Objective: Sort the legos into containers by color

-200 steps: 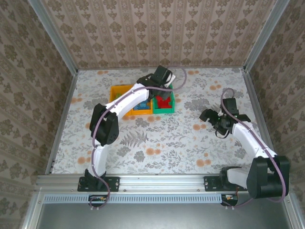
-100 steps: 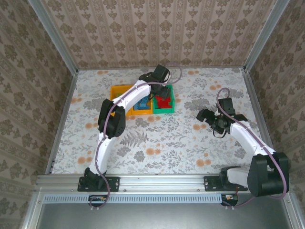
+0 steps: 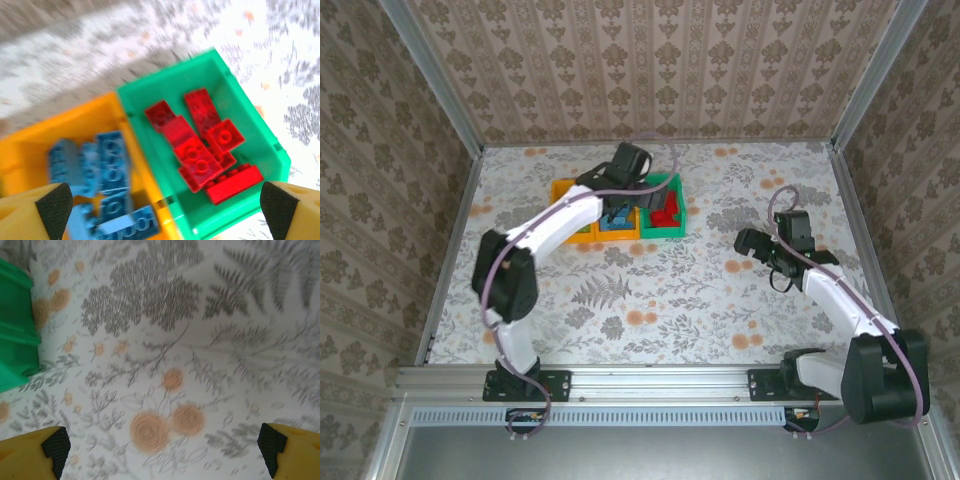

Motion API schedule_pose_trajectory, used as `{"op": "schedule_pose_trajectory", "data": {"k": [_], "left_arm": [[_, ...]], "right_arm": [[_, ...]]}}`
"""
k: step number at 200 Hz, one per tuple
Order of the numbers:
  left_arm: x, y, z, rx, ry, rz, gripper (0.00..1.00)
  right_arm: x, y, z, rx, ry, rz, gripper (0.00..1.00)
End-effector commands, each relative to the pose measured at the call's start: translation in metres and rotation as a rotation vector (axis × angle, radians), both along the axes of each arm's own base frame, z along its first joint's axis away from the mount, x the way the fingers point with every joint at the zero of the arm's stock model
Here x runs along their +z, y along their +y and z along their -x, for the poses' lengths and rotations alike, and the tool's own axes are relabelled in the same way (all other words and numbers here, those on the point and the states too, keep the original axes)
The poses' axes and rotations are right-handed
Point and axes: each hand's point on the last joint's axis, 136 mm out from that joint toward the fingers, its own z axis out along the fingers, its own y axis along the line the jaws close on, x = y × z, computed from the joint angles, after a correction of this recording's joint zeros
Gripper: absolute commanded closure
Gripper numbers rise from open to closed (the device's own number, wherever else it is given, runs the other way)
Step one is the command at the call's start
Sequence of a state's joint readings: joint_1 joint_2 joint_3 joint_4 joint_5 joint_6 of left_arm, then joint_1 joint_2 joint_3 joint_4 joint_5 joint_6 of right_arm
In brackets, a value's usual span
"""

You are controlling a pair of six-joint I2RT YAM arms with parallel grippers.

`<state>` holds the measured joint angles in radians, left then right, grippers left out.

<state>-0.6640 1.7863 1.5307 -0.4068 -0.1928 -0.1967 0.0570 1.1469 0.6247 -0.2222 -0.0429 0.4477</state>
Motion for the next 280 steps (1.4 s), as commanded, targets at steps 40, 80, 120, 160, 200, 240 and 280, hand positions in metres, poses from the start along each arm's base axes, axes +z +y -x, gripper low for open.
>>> {"op": "schedule_pose_trajectory", "data": {"k": [40,80,120,160,200,240,280], "left_arm": [[0.033,0.194,0.007,0.567,-0.235,0.050,0.00],[0.005,0.271,0.028,0.713,-0.249,-0.128,0.00],[-0.005,0.308,0.041,0.852,-0.264,-0.262,0.00],[-0.009,0.319,0.043,0.882,-0.271,-0.301,0.00],[-0.012,0.312,0.034,0.773,-0.385,-0.244,0.00],[-0.033,0.305,0.023,0.635,-0.445,-0.202,0.00],[-0.046,0.282,0.020,0.477,-0.444,-0.158,0.00]], "right_arm": [[0.047,-0.034,-0.057,-0.003,-0.335,0.388,0.00],[0.020,-0.046,-0.070,-0.047,-0.396,0.493,0.00],[0.011,-0.043,-0.076,-0.053,-0.437,0.554,0.00],[0.006,-0.050,-0.082,-0.057,-0.408,0.501,0.00],[0.005,-0.048,-0.082,-0.042,-0.413,0.488,0.00],[0.004,-0.046,-0.082,-0.025,-0.419,0.479,0.00],[-0.004,-0.034,-0.081,0.067,-0.485,0.423,0.00]]}}
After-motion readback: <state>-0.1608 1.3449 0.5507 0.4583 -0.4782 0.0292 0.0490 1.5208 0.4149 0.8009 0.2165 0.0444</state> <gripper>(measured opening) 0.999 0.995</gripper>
